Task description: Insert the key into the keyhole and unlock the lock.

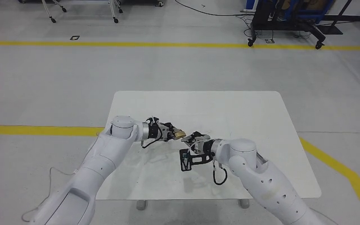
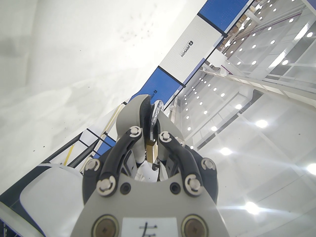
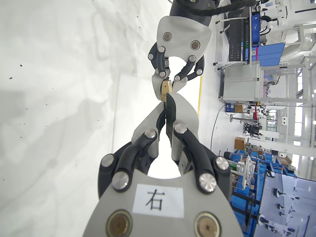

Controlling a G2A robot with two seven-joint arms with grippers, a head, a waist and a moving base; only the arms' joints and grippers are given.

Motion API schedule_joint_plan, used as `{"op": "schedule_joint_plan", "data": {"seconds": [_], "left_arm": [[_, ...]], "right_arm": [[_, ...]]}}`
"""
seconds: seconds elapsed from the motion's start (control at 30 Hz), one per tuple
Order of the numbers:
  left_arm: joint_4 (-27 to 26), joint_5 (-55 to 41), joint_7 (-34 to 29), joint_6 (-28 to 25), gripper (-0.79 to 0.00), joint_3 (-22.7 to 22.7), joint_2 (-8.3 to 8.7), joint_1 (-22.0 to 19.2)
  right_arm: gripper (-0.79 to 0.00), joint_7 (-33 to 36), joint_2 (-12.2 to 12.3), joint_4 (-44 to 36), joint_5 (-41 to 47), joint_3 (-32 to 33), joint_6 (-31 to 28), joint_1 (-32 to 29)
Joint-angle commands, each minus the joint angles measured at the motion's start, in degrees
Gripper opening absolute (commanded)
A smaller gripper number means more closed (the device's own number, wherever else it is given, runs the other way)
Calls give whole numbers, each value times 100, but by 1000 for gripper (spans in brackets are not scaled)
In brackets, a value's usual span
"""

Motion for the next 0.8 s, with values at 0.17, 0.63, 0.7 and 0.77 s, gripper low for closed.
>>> {"op": "schedule_joint_plan", "data": {"seconds": [0.17, 0.63, 0.7, 0.77], "left_arm": [[-26, -7, 151, 19, -785, -41, -12, 29], [-181, 85, 421, 51, -785, -85, -22, 141], [-194, 85, 440, 56, -785, -100, -23, 150], [-199, 79, 443, 64, -785, -113, -24, 160]], "right_arm": [[-785, 438, -20, -76, -27, -49, -19, -16], [-785, 1124, -100, -250, 125, -217, 67, -76], [-785, 1118, -105, -249, 145, -222, 85, -75], [-785, 1141, -110, -220, 136, -227, 91, -59]]}}
